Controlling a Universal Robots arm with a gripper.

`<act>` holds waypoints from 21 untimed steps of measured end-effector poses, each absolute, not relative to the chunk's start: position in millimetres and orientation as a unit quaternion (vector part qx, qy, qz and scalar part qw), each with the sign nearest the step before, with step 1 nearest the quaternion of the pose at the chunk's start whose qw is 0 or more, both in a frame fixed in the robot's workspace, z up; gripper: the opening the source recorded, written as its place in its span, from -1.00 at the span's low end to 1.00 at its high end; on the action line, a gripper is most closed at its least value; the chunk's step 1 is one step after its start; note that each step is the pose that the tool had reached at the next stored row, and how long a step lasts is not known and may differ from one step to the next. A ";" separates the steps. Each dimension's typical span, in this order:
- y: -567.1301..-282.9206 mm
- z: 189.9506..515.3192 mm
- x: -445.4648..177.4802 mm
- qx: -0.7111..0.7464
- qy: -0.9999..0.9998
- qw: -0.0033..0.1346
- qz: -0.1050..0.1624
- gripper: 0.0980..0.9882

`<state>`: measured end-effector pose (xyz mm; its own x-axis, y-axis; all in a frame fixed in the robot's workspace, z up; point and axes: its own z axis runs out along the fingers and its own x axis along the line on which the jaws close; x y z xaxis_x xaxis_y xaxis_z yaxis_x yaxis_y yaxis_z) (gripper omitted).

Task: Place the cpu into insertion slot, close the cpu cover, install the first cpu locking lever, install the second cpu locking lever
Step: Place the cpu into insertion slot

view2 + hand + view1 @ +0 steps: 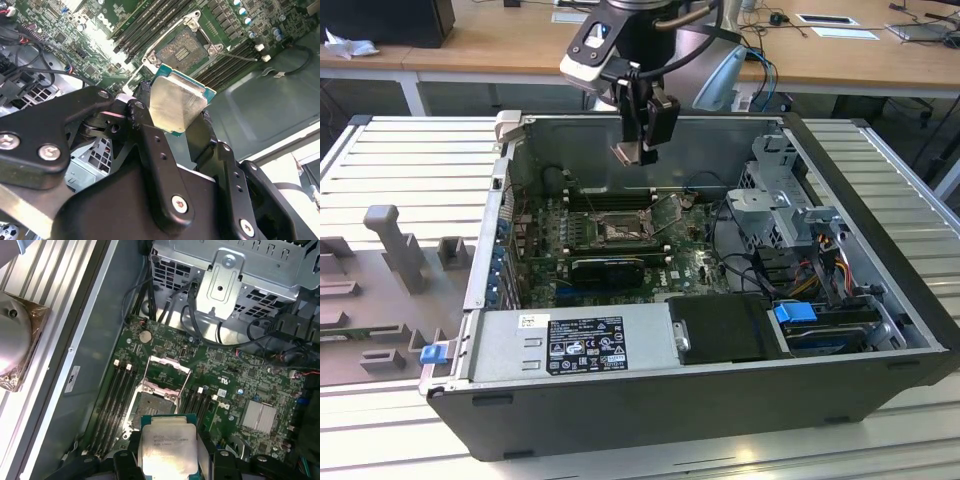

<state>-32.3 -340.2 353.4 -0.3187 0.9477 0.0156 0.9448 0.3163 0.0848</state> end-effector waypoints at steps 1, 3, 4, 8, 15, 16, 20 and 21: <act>-340.2 352.1 -32.3 0.584 0.811 0.018 0.039 -0.03; -340.2 350.2 -32.3 0.585 0.810 0.019 0.039 -0.03; -340.2 349.7 -32.2 0.588 0.808 0.019 0.038 -0.03; -340.2 348.9 -32.3 0.615 0.787 0.020 0.038 -0.03; -340.2 347.9 -32.2 0.644 0.764 0.022 0.037 -0.03; -340.2 347.5 -32.3 0.645 0.763 0.022 0.037 -0.03; -340.2 344.8 -32.3 0.647 0.761 0.022 0.037 -0.03; -340.2 344.1 -32.3 0.648 0.761 0.022 0.037 -0.03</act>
